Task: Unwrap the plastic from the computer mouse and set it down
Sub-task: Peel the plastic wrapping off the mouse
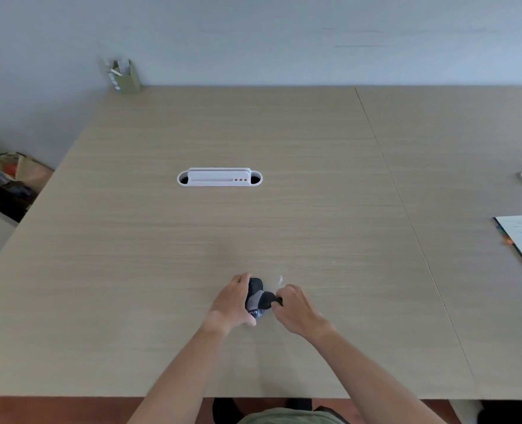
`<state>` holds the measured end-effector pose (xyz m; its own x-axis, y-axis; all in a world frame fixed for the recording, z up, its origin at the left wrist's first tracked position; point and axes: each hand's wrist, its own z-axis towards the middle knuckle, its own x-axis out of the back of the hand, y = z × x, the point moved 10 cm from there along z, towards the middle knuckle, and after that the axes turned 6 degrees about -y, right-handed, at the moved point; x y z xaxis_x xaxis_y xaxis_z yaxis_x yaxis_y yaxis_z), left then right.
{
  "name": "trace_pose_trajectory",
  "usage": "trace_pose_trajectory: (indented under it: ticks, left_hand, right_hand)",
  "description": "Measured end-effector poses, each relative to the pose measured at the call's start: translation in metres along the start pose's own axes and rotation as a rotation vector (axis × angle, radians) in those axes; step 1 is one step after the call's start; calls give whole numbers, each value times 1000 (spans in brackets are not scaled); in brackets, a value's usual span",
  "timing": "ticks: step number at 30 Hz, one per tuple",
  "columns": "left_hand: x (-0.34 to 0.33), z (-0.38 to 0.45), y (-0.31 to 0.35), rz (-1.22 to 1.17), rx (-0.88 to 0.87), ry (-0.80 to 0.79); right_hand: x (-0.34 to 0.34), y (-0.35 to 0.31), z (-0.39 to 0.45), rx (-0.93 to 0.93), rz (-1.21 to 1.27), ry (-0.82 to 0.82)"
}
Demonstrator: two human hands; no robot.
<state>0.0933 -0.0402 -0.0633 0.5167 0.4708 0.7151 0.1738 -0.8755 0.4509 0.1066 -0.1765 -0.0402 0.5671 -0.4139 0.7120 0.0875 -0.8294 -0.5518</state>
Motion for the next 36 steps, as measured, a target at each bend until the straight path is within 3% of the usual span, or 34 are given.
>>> trace_pose_trajectory:
  ticks: [4, 12, 17, 20, 25, 31, 36]
  left_hand:
    - [0, -3, 7, 94, -51, -18]
    - [-6, 2, 8, 271, -81, -83]
    - [-7, 5, 11, 395, -81, -101]
    - [-8, 6, 10, 355, -74, -113]
    - [-7, 6, 8, 285, -93, -107]
    - [-11, 2, -1, 219, -80, -96]
    - [-6, 1, 1, 45, -64, -35]
  right_hand:
    - [7, 26, -6, -77, -19, 33]
    - [-19, -12, -15, 11, 79, 2]
    - [-17, 12, -33, -58, -71, 64]
    - [-11, 11, -34, -39, -21, 91]
    - [-28, -23, -25, 128, -3, -38]
    - [2, 6, -12, -4, -63, 117]
    - [5, -26, -6, 102, -62, 64]
